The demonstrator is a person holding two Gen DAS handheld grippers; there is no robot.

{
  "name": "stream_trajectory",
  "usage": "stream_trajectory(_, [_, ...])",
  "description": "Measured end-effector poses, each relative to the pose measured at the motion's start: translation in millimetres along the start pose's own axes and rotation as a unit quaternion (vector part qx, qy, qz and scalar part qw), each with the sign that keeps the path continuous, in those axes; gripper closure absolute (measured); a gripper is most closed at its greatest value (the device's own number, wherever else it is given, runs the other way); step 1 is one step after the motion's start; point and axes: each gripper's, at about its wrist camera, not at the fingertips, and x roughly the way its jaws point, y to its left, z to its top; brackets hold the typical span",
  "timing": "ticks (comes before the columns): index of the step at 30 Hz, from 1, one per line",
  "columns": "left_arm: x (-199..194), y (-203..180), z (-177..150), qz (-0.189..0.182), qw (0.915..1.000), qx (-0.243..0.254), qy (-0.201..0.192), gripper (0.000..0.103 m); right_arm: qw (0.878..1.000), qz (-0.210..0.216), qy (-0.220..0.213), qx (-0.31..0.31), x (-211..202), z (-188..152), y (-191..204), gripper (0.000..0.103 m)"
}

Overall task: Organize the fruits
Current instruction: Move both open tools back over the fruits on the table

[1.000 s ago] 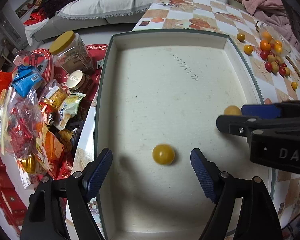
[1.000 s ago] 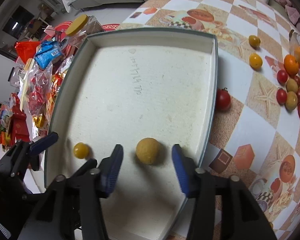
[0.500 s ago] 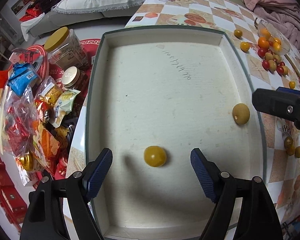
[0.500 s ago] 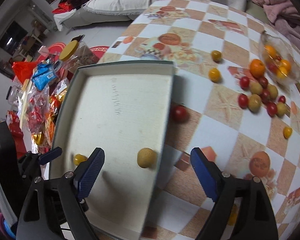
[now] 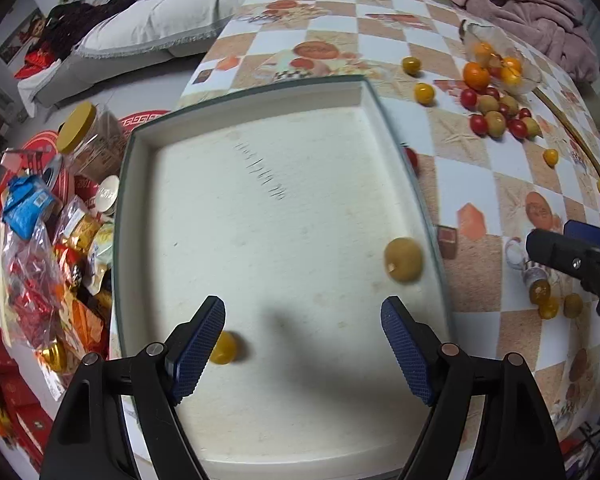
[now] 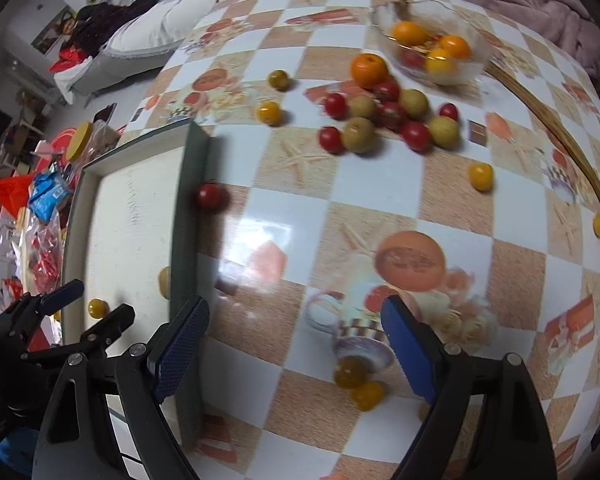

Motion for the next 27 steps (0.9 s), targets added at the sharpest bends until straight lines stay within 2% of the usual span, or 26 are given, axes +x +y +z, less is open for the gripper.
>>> stream_trajectory(15, [-14.2,-89.0,40.6,-0.037,0.9962,0.069,-0.037,0.021,0.994,-0.036,-0.004,0.101,-14.9,-24.8,-104.3,0.013])
stream_trajectory(22, [4.0,-119.2,69.4,-0.042,0.9959,0.068,-0.041,0.021,0.993,-0.047,-0.015,0.108,-15.6,-10.7,-138.4,0.013])
stream_trajectory(27, [23.3,-132.8,90.7,-0.025,0.9955,0.072,-0.055,0.021,0.993,-0.047,-0.026,0.101,-12.0,10.9,-148.2,0.013])
